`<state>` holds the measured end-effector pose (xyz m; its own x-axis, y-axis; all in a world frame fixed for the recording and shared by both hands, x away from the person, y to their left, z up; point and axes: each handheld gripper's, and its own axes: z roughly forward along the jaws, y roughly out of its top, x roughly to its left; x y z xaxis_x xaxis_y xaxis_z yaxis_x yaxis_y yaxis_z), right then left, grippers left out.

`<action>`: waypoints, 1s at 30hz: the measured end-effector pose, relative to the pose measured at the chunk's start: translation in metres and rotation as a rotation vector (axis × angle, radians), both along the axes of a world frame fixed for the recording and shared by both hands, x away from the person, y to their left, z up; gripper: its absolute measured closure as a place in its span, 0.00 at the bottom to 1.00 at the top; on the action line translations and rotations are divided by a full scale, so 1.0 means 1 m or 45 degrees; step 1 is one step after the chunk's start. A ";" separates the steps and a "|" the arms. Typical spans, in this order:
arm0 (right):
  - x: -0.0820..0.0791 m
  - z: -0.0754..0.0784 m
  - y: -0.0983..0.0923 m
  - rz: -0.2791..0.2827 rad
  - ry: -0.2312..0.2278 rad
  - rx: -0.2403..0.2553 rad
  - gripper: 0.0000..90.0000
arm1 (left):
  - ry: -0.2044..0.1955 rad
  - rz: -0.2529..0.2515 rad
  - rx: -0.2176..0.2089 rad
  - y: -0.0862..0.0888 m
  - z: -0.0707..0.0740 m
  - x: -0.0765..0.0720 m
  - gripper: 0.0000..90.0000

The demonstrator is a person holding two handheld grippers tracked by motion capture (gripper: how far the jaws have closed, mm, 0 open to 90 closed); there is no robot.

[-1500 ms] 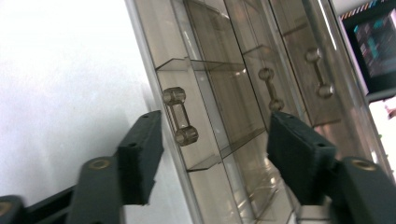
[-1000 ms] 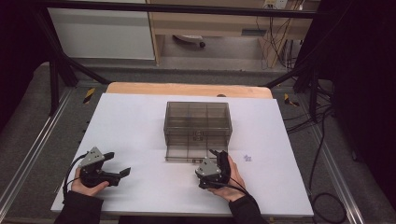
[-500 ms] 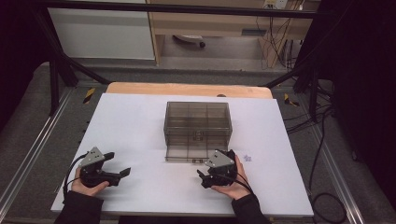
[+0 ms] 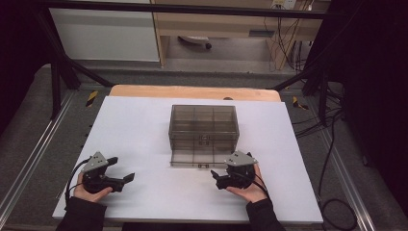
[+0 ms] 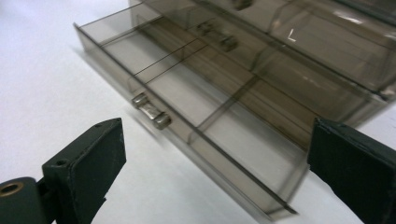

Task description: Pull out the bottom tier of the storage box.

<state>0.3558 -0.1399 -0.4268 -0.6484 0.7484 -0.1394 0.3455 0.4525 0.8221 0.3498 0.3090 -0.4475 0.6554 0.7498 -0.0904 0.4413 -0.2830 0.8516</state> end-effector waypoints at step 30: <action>0.014 0.006 -0.075 -0.316 0.097 0.141 0.07 | 0.002 -0.008 0.002 0.000 -0.001 0.000 0.02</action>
